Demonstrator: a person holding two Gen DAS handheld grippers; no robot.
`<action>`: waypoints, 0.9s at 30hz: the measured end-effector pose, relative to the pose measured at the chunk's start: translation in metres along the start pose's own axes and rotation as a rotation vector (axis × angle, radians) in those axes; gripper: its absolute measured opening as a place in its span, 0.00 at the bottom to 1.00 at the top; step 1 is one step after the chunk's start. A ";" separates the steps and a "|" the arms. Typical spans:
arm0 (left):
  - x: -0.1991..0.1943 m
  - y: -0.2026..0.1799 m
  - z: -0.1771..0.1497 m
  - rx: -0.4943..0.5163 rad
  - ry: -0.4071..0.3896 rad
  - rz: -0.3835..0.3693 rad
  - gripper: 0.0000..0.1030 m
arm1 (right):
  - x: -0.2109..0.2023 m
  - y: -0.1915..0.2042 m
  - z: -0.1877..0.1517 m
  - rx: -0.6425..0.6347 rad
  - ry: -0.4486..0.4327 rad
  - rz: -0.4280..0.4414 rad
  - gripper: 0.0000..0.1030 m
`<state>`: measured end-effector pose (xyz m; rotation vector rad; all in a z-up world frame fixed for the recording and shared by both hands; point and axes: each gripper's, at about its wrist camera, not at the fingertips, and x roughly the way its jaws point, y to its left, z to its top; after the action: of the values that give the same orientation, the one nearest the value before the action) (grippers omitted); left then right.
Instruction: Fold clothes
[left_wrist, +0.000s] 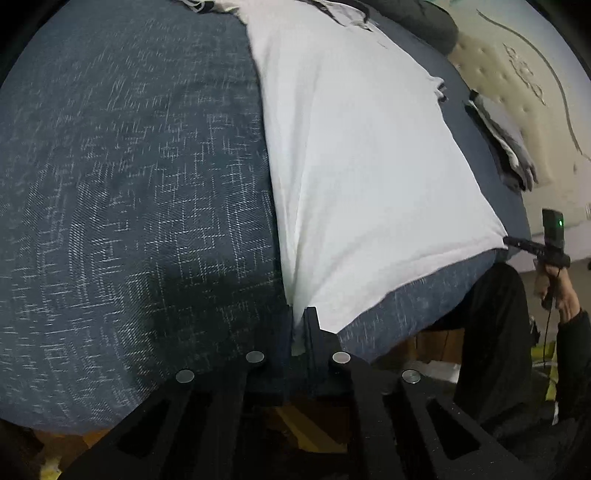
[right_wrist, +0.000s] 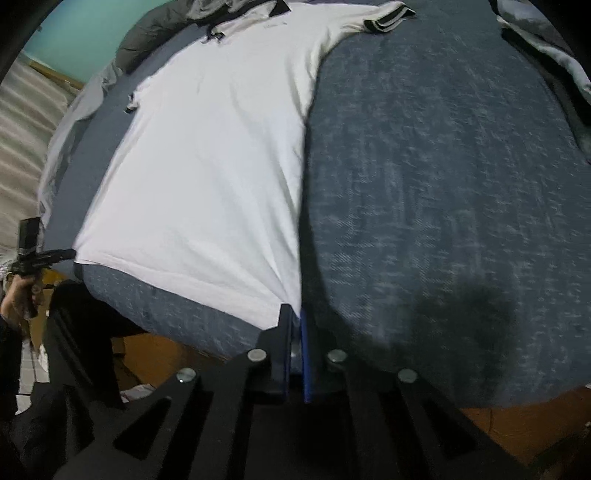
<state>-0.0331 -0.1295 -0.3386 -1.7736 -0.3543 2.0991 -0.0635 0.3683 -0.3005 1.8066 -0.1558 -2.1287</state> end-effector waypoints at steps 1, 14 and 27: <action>0.001 -0.002 0.000 0.005 0.000 0.003 0.06 | 0.003 0.000 0.001 0.002 0.008 -0.015 0.04; -0.006 -0.002 0.018 -0.047 -0.048 -0.005 0.36 | 0.014 -0.004 0.006 0.021 0.038 -0.010 0.04; 0.023 0.025 0.087 -0.164 -0.143 -0.037 0.36 | 0.008 -0.014 0.006 0.034 0.030 0.008 0.04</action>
<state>-0.1246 -0.1380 -0.3537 -1.6933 -0.6099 2.2328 -0.0731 0.3776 -0.3106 1.8529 -0.1923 -2.1043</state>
